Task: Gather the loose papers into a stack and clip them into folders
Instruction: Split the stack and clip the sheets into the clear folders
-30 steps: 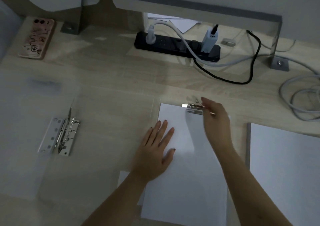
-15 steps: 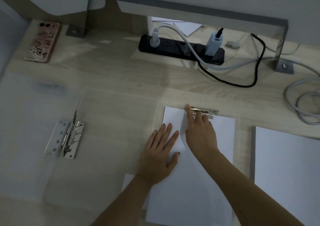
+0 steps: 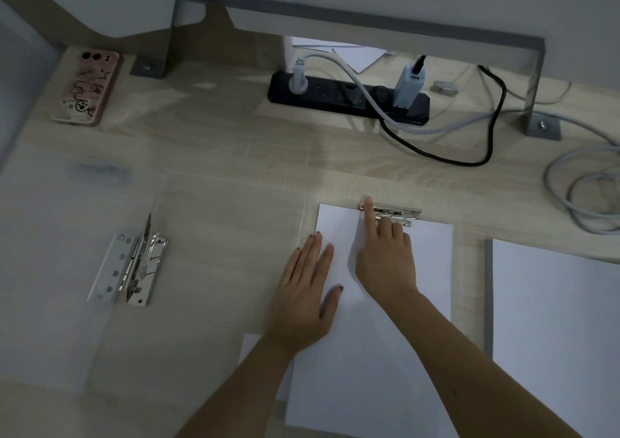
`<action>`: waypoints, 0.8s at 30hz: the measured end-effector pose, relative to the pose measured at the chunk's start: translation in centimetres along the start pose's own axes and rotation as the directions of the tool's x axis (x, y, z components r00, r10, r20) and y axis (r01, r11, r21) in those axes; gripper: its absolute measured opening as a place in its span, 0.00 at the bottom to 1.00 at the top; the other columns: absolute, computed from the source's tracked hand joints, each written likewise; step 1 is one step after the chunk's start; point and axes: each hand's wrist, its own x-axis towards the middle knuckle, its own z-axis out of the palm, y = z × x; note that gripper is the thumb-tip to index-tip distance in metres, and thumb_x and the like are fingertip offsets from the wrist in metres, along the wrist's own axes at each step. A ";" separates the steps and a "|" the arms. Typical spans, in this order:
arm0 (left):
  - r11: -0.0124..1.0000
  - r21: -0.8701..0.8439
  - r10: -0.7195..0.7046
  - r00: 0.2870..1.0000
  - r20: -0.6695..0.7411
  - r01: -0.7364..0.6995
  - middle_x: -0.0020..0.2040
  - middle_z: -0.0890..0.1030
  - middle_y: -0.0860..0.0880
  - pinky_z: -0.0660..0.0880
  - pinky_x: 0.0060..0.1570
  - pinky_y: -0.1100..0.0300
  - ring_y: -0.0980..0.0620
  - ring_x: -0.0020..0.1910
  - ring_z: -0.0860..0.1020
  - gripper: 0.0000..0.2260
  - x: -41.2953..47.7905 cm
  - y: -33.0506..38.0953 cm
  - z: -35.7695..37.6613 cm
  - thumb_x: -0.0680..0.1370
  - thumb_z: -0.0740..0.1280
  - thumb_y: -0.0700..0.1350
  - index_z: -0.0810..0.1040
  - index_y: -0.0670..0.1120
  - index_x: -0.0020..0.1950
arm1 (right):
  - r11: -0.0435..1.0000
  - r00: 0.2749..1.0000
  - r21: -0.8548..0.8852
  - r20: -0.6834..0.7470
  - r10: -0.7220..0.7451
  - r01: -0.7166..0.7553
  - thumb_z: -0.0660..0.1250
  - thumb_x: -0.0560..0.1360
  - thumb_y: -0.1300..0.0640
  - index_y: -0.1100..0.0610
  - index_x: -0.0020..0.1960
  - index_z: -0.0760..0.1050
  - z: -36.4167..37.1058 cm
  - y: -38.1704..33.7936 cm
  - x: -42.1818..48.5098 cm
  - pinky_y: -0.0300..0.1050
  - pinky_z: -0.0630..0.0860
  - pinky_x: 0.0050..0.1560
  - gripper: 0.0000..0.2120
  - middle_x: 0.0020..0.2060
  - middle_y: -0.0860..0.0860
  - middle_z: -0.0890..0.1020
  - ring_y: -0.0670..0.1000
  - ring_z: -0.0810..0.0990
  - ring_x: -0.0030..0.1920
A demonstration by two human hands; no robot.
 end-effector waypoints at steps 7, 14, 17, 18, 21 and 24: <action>0.996 0.088 -0.018 0.999 0.049 0.013 0.75 0.58 0.44 0.49 0.74 0.57 0.50 0.75 0.54 0.25 0.2 0.3 -0.2 0.80 0.51 0.52 0.59 0.40 0.74 | 0.936 0.991 0.350 -0.107 0.086 -0.043 0.59 0.75 0.66 0.56 0.70 0.66 -1.8 5.0 -6.0 0.39 0.68 0.50 0.23 0.60 0.54 0.74 0.54 0.72 0.59; 0.982 0.060 -0.172 0.982 -0.080 0.177 0.73 0.64 0.38 0.53 0.72 0.53 0.46 0.73 0.57 0.24 0.8 2.8 -0.2 0.76 0.56 0.47 0.66 0.37 0.69 | 0.871 0.928 0.412 -0.136 0.348 -0.266 0.62 0.76 0.66 0.59 0.59 0.76 -3.3 15.0 -13.4 0.41 0.67 0.54 0.13 0.59 0.58 0.77 0.58 0.75 0.59; 0.942 -0.167 -0.310 0.946 -0.091 0.292 0.70 0.67 0.42 0.61 0.69 0.55 0.45 0.71 0.63 0.20 1.0 9.0 -0.9 0.76 0.62 0.40 0.68 0.41 0.68 | 0.860 0.913 0.413 -0.134 0.385 -0.302 0.63 0.75 0.66 0.61 0.60 0.77 -3.0 17.8 -14.6 0.43 0.67 0.57 0.14 0.58 0.60 0.78 0.60 0.76 0.58; 0.916 -0.263 -0.309 0.951 0.015 0.302 0.69 0.69 0.46 0.63 0.66 0.60 0.48 0.69 0.67 0.19 0.9 11.6 -1.2 0.77 0.62 0.41 0.68 0.45 0.68 | 0.855 0.916 0.415 -0.109 0.386 -0.311 0.63 0.75 0.67 0.61 0.60 0.77 -2.6 18.4 -14.7 0.43 0.68 0.57 0.14 0.58 0.60 0.78 0.60 0.77 0.58; 0.805 -0.434 -0.177 0.862 0.475 0.405 0.68 0.70 0.55 0.66 0.60 0.65 0.56 0.65 0.70 0.18 0.9 18.6 -0.3 0.79 0.59 0.46 0.65 0.52 0.69 | 0.872 0.932 0.398 -0.099 0.349 -0.284 0.65 0.73 0.68 0.62 0.57 0.78 -1.2 19.6 -14.8 0.44 0.73 0.52 0.13 0.55 0.61 0.80 0.60 0.80 0.53; 0.569 -0.483 -0.206 0.684 0.700 0.665 0.64 0.71 0.53 0.69 0.53 0.61 0.54 0.57 0.72 0.18 2.0 22.6 1.9 0.79 0.59 0.46 0.64 0.51 0.68 | 0.871 0.927 0.407 -0.129 0.354 -0.276 0.63 0.76 0.58 0.65 0.54 0.78 -0.3 20.3 -14.9 0.44 0.75 0.47 0.12 0.50 0.61 0.81 0.60 0.81 0.47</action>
